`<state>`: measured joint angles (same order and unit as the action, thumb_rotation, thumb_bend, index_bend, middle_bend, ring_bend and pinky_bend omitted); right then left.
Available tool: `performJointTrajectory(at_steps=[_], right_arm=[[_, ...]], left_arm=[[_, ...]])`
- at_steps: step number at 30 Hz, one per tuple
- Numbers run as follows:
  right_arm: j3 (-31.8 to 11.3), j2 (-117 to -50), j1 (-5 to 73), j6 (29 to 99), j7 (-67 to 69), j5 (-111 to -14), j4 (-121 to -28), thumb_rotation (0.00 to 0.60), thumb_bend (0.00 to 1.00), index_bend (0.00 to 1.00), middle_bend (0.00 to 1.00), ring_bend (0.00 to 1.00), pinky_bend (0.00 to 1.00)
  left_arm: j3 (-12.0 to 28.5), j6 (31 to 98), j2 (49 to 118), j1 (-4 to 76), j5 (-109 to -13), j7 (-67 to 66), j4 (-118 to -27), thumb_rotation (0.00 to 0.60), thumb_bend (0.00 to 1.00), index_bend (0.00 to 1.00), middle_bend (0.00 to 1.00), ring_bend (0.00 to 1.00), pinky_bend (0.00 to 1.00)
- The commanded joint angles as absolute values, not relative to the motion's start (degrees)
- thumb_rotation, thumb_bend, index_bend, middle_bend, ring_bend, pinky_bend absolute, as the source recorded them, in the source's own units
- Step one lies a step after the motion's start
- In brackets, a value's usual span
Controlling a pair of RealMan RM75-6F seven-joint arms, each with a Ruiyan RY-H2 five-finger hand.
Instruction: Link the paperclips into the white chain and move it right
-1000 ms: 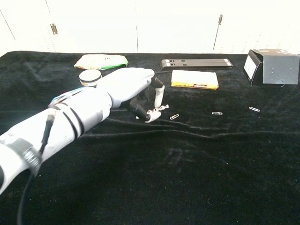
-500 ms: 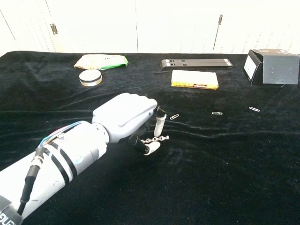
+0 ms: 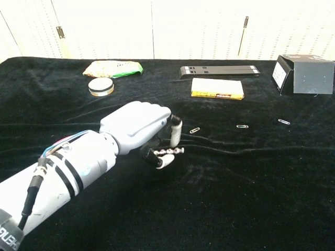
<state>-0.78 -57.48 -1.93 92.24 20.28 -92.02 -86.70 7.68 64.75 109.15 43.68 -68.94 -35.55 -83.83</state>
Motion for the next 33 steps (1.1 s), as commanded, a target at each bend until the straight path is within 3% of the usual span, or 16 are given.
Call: performJointTrajectory(at_steps=[1,8,10,11,13,15,18,21,28,33], right_arm=[[-0.83,-57.49,-1.83,92.10,20.14,-91.91,-86.77,0.592,0.23,0.00,0.00,0.00,0.00],[-0.95,-57.58,-1.74,91.95,19.68,-91.62,-86.92,0.591,0.23,0.00,0.00,0.00,0.00],[-0.96,-57.60,-1.68,91.81,19.57,-91.57,-86.94,0.592,0.23,0.00,0.00,0.00,0.00],[-0.96,-57.64,-1.59,91.64,19.39,-91.54,-86.93,0.592,0.23,0.00,0.00,0.00,0.00],[-0.95,-57.73,-1.32,91.09,18.96,-91.46,-87.01,0.589,0.23,0.00,0.00,0.00,0.00],[-0.99,-57.84,-0.87,90.23,18.12,-91.30,-87.30,0.590,0.23,0.00,0.00,0.00,0.00],[-1.12,-58.26,0.06,88.63,16.22,-91.06,-87.82,0.592,0.23,0.00,0.00,0.00,0.00],[-1.32,-59.07,1.61,86.50,13.71,-91.26,-88.48,0.590,0.23,0.00,0.00,0.00,0.00],[-3.74,-64.43,5.64,82.35,7.84,-89.37,-90.63,0.597,0.23,0.01,0.00,0.00,0.00],[-6.04,-69.82,8.44,80.71,-1.55,-87.26,-94.32,0.600,0.23,0.08,0.00,0.00,0.00]], left_arm=[[7.96,64.94,108.34,43.39,-69.94,-34.27,-84.55,0.600,0.17,0.02,1.00,1.00,1.00],[7.70,65.20,105.11,42.65,-70.91,-34.78,-87.15,0.600,0.16,0.01,1.00,1.00,1.00],[7.42,65.73,102.29,42.04,-71.24,-35.52,-89.02,0.600,0.16,0.04,0.98,0.95,1.00],[7.21,65.74,99.73,41.44,-71.03,-35.36,-90.71,0.600,0.16,0.05,0.92,0.88,0.98],[7.03,65.02,94.89,40.55,-70.06,-34.50,-93.38,0.600,0.16,0.07,0.71,0.68,0.81],[7.11,64.80,89.18,39.10,-68.87,-32.29,-96.11,0.600,0.16,0.07,0.45,0.45,0.47],[6.55,65.99,81.40,36.43,-69.05,-28.74,-98.12,0.600,0.16,0.08,0.20,0.14,0.15],[5.14,68.43,74.79,32.91,-71.39,-23.02,-98.48,0.600,0.16,0.10,0.10,0.02,0.00],[0.69,69.64,65.48,26.33,-75.46,-8.46,-92.59,0.600,0.16,0.12,0.09,0.01,0.00],[-0.88,72.65,62.24,22.04,-78.20,1.09,-88.28,0.600,0.16,0.12,0.09,0.03,0.01]])
